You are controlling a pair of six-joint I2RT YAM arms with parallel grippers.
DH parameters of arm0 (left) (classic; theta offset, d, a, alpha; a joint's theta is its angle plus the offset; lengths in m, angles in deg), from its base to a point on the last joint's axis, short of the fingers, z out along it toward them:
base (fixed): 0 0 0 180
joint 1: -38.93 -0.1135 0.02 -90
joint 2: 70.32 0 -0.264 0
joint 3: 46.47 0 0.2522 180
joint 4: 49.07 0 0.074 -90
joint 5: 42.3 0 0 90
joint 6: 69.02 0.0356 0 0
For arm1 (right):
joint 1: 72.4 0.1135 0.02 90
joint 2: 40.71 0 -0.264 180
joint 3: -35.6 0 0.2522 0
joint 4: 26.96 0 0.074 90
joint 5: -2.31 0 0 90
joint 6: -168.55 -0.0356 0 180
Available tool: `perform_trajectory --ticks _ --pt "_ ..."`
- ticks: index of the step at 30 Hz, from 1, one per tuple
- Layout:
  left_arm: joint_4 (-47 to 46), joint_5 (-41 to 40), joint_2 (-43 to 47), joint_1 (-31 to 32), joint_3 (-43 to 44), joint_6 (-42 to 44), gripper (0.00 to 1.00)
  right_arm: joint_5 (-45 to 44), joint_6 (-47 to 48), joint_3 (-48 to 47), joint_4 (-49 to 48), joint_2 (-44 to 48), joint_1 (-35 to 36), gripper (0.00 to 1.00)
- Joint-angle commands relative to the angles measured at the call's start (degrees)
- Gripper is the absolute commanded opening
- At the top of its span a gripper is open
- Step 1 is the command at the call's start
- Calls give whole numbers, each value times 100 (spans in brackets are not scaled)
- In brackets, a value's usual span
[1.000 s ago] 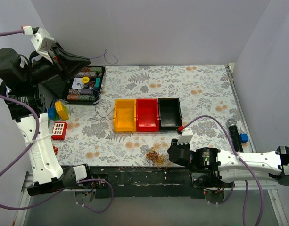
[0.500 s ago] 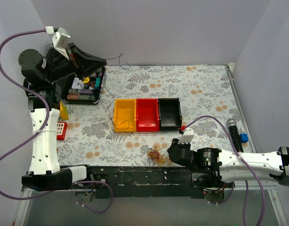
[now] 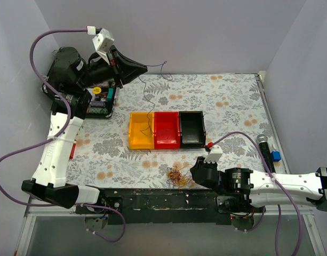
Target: Untangle the cables
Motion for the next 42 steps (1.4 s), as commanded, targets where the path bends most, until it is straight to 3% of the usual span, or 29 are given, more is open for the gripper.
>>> perform_trajectory --ticks 1,17,36,42 --pt "184 -515 -50 112 24 490 0 -262 -151 18 38 123 43 37" --pt "-449 -1491 108 112 -38 499 0 -218 -353 343 29 317 43 35" --pt "-1046 -2721 706 112 -2366 1001 0 -192 -441 493 99 493 43 33" --pt "-1292 -2949 574 112 -2561 1071 0 -174 -406 440 47 378 43 31"
